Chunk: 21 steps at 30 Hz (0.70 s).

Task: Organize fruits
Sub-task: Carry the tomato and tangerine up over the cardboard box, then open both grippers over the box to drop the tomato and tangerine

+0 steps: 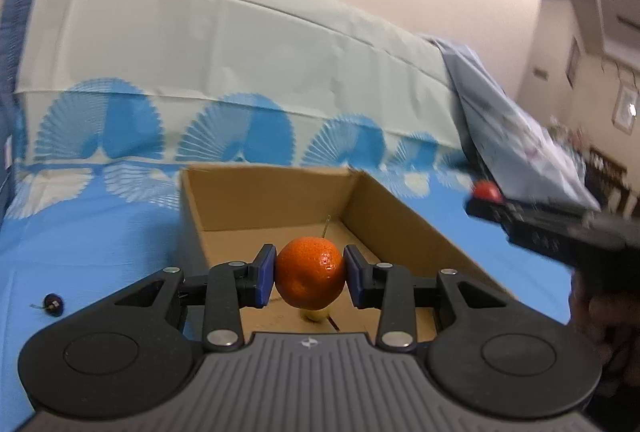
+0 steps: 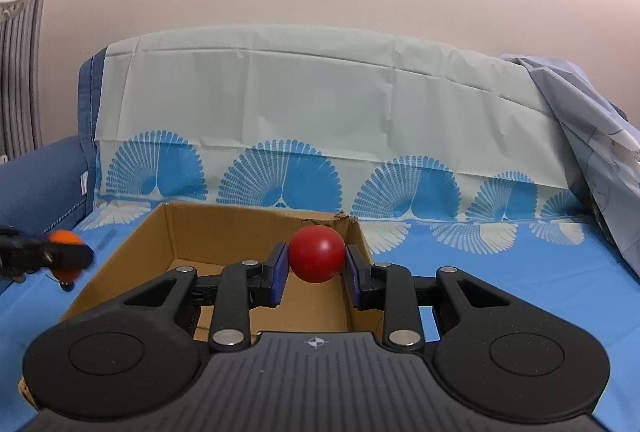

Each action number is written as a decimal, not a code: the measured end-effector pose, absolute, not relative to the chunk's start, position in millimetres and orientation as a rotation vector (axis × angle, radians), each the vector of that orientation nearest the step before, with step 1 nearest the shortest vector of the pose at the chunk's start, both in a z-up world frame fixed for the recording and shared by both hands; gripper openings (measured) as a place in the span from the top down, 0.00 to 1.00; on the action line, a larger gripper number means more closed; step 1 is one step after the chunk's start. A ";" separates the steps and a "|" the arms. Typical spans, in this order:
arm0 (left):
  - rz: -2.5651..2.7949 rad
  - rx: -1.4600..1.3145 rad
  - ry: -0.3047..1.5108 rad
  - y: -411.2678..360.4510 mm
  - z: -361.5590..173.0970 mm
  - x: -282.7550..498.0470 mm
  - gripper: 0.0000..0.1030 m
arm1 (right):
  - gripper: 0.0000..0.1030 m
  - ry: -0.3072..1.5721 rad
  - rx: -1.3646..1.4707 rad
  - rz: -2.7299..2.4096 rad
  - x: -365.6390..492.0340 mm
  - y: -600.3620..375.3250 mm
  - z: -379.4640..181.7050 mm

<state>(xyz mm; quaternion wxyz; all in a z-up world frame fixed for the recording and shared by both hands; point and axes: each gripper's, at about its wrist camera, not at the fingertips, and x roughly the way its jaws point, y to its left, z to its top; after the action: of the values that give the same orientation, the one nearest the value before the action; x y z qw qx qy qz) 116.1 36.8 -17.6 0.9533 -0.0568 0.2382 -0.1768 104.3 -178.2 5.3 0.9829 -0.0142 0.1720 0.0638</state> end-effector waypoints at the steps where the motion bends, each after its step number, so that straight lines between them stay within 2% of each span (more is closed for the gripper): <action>1: -0.365 -0.089 0.489 30.7 -20.3 116.5 0.61 | 0.70 0.347 -0.037 0.127 105.5 -176.6 4.8; 6: -0.368 0.043 0.502 9.9 -33.9 117.1 0.61 | 0.70 0.353 -0.044 0.122 108.2 -172.8 3.2; 13: -0.367 0.015 0.522 14.8 -37.7 124.0 0.60 | 0.69 0.367 -0.051 0.121 111.8 -169.1 1.2; 14: -0.373 0.007 0.531 15.1 -37.8 125.0 0.58 | 0.69 0.372 -0.050 0.118 113.1 -169.3 0.9; 15: -0.389 -0.010 0.556 16.0 -39.3 127.5 0.42 | 0.63 0.377 -0.051 0.106 114.4 -168.8 0.3; 16: -0.396 -0.026 0.569 16.9 -39.5 128.0 0.31 | 0.50 0.379 -0.054 0.086 115.6 -168.7 -0.1; 18: -0.388 -0.042 0.553 18.8 -38.2 127.2 0.31 | 0.44 0.377 -0.049 0.065 116.6 -168.6 -0.5; 21: -0.378 -0.067 0.528 22.6 -37.5 126.3 0.31 | 0.44 0.382 -0.032 0.059 117.7 -168.9 -1.3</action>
<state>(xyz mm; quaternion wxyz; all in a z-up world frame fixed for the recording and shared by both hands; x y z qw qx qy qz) 126.3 22.6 -37.5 0.9471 -0.0331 0.2594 -0.1859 117.7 -168.9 -1.3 0.9813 -0.0160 0.1896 0.0294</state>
